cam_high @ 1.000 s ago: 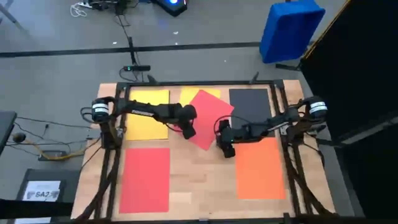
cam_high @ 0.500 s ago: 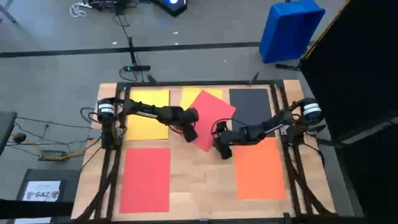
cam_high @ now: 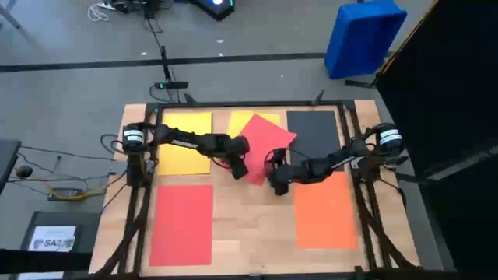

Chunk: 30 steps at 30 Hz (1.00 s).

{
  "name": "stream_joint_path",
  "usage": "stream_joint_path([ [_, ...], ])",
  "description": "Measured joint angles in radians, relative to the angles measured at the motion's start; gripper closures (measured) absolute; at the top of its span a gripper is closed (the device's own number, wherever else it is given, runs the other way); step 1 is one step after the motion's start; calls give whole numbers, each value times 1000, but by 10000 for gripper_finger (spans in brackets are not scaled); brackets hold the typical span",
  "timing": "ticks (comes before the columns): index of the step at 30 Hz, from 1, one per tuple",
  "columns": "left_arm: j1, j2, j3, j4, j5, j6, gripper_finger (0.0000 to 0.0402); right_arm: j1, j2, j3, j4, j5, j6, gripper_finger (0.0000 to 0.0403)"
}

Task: Organize paper
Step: Put the red paper to the bottom center of the table

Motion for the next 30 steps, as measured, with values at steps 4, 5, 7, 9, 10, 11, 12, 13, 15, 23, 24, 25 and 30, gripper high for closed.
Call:
stream_joint_path([
  [4,0,0,0,0,0,0,271,-12,-1,0,-27,19,-3,139],
  [5,0,0,0,0,0,0,271,-16,-1,1,-33,18,-3,139],
  [7,0,1,0,0,0,5,271,-24,-3,2,-40,27,-4,138],
  [9,0,1,0,0,0,5,271,-34,-3,2,-48,40,-21,137],
  [10,0,1,0,0,0,5,271,-38,-3,2,-50,42,-32,137],
  [11,0,1,0,0,0,6,271,-43,-3,2,-52,43,-42,138],
  [12,0,1,0,0,0,6,271,-47,-3,2,-53,43,-55,139],
  [13,0,1,-1,0,0,7,271,-52,-3,3,-53,44,-60,139],
  [15,0,1,-1,0,0,7,271,-64,-3,3,-53,49,-60,141],
  [23,0,1,-1,-1,-3,8,271,-68,-3,2,11,43,-88,151],
  [24,0,1,-1,-1,-4,8,271,-62,-3,2,18,42,-97,154],
  [25,1,1,-1,-1,-5,9,271,-57,-3,2,26,40,-108,156],
  [30,0,2,-1,-1,-13,11,271,-39,-3,2,46,36,-119,171],
])
